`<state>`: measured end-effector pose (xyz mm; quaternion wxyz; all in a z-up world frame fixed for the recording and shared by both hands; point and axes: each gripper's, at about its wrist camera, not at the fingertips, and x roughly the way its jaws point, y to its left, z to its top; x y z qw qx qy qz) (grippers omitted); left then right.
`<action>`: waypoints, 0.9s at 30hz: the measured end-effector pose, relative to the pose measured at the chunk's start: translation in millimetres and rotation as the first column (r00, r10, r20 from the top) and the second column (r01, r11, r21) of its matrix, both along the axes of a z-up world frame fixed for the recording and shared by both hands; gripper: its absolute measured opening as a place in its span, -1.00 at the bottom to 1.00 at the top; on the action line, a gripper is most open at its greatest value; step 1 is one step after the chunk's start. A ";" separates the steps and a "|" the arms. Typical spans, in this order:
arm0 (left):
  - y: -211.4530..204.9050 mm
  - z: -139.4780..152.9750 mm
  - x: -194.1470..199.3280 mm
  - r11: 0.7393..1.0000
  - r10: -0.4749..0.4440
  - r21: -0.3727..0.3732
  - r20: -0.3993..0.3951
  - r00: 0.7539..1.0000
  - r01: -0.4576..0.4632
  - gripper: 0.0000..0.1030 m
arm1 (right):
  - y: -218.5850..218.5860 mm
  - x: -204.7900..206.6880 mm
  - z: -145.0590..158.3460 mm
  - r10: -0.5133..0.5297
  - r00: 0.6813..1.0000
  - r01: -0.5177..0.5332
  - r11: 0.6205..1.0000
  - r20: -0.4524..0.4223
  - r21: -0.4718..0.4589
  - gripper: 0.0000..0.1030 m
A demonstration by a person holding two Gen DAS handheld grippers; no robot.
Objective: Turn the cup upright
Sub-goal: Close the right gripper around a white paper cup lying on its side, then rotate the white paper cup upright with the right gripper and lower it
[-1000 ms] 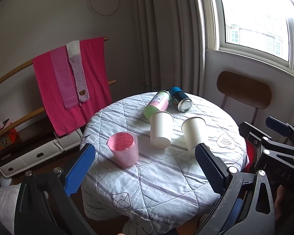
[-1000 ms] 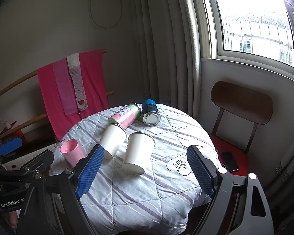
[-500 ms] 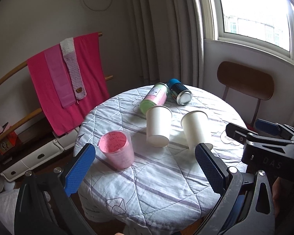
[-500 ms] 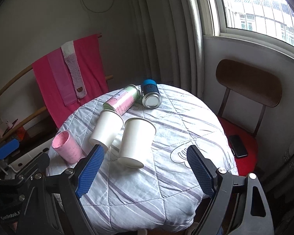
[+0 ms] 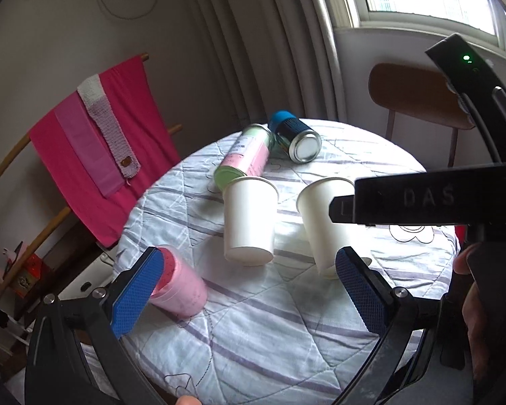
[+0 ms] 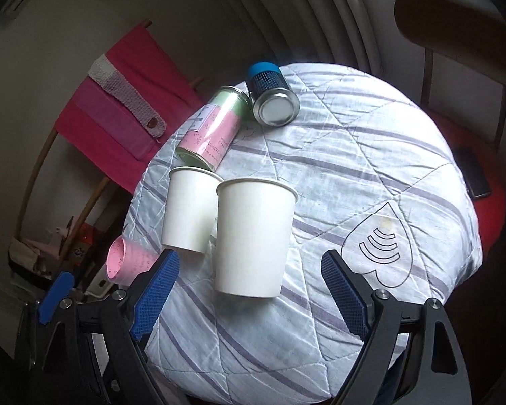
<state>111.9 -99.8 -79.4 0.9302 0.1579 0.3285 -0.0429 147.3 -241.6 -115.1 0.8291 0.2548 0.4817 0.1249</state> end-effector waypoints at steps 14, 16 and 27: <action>-18.0 -19.8 34.2 0.999 -0.038 -0.016 -0.096 0.995 0.037 1.00 | -3.4 51.4 -30.8 0.116 0.991 -0.107 0.987 -0.070 0.121 0.27; -19.1 -21.3 35.4 0.999 -0.043 -0.020 -0.102 0.994 0.041 1.00 | -0.4 49.6 -26.7 0.131 0.990 -0.126 0.987 -0.049 0.096 0.26; -17.5 -30.5 37.3 1.000 -0.017 -0.024 -0.127 0.992 0.015 1.00 | 7.4 26.7 -2.6 0.154 0.972 -0.145 0.988 0.178 -0.061 0.25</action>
